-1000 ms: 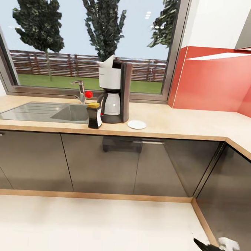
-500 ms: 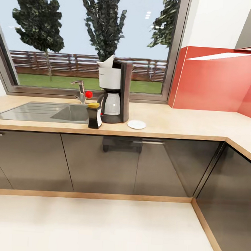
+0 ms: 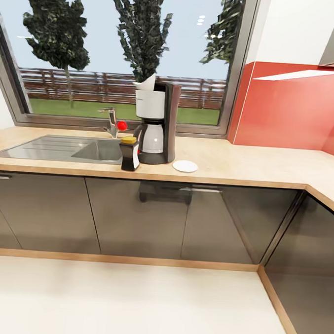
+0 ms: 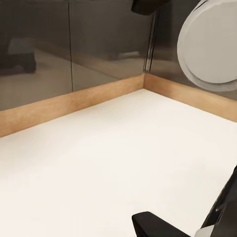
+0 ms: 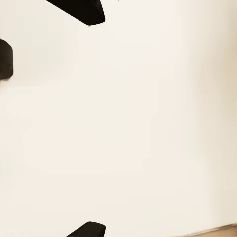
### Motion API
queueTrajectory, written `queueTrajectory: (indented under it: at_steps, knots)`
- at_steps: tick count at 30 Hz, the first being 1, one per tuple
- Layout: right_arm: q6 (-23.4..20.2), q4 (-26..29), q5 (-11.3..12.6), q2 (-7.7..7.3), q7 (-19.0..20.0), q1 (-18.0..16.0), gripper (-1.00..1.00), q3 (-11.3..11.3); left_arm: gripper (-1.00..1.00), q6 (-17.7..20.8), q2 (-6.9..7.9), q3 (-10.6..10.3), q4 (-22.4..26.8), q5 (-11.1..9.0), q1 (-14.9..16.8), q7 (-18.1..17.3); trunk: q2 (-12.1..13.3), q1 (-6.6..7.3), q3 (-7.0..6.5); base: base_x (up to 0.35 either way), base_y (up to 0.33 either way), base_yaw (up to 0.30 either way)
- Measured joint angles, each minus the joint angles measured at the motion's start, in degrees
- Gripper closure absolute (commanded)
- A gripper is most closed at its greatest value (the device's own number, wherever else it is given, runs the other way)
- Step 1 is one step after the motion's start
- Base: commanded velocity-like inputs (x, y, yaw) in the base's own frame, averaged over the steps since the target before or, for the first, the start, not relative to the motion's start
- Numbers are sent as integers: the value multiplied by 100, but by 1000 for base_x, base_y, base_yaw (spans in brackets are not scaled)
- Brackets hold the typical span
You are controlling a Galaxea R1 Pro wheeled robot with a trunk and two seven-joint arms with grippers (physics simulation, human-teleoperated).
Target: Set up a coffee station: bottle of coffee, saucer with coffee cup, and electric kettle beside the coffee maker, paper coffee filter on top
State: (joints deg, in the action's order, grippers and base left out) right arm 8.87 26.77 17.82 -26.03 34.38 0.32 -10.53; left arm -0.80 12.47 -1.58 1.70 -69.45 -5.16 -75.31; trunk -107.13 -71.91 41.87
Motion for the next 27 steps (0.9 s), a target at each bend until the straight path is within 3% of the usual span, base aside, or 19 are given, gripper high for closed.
queueTrajectory:
  at_steps: [9, 15, 27]
  knots:
    - [9, 0, -1, 15, -20, 0, -100, 8, -100, 0, 0, 2, 1, 0, 0, 0, 0, 2, 0, 79, 0, 225]
    - [9, -1, -7, 18, -18, 3, -100, 13, -100, -2, 0, -3, 1, 1, 1, 65, 0, 3, 0, 286, 0, 100]
    - [19, 0, -18, 33, -59, 0, -100, 47, -100, 0, 0, 8, 3, -2, -1, 230, 0, 3, 0, 325, 14, 253]
